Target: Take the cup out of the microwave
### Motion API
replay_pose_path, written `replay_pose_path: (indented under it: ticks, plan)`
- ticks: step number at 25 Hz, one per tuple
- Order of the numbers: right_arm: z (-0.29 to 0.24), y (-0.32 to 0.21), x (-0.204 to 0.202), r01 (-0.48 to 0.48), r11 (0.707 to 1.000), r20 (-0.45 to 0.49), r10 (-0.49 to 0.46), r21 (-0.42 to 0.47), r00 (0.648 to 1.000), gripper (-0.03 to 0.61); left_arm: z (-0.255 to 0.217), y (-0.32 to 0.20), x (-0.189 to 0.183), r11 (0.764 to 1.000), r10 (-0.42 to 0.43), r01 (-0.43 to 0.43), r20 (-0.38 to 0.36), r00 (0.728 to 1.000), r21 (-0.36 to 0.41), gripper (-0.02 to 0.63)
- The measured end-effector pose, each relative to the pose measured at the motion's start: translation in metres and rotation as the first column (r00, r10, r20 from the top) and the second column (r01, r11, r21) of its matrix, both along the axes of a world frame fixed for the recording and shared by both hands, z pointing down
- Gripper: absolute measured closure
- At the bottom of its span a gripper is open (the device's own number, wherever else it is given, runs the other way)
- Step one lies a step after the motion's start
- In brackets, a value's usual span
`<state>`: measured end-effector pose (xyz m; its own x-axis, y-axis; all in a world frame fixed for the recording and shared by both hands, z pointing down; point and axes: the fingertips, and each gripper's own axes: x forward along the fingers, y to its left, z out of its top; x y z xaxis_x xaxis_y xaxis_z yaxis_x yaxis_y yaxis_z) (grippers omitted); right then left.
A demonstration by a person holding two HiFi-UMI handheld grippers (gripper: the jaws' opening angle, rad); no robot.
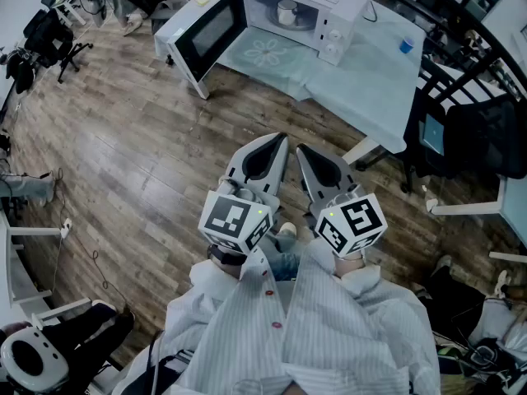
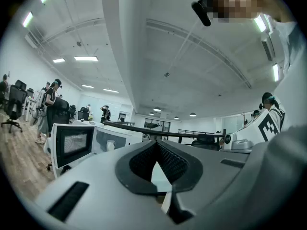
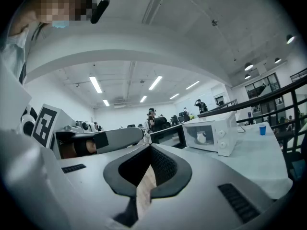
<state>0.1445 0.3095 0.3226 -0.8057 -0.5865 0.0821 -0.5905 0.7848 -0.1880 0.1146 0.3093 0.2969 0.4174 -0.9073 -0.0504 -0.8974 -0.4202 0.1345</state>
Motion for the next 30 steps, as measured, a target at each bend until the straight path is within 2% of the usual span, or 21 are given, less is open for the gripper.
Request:
replay_pose_path:
  ticks: [16, 23, 30]
  plan:
    - [0.011, -0.006, 0.013, 0.032, 0.999, 0.027, -0.031, -0.033, 0.999, 0.543, 0.013, -0.01, 0.012, 0.999, -0.028, 0.028, 0.009, 1.0, -0.027, 0.604]
    - [0.019, -0.011, 0.002, 0.048, 0.998, 0.029, -0.047, -0.05, 0.998, 0.543, 0.02, -0.019, 0.0, 0.998, -0.04, 0.04, 0.003, 0.999, -0.04, 0.604]
    - [0.022, -0.045, -0.017, 0.037, 0.997, 0.04, -0.034, -0.07, 0.999, 0.543, 0.02, -0.052, -0.02, 0.999, -0.03, 0.029, -0.01, 1.0, -0.036, 0.604]
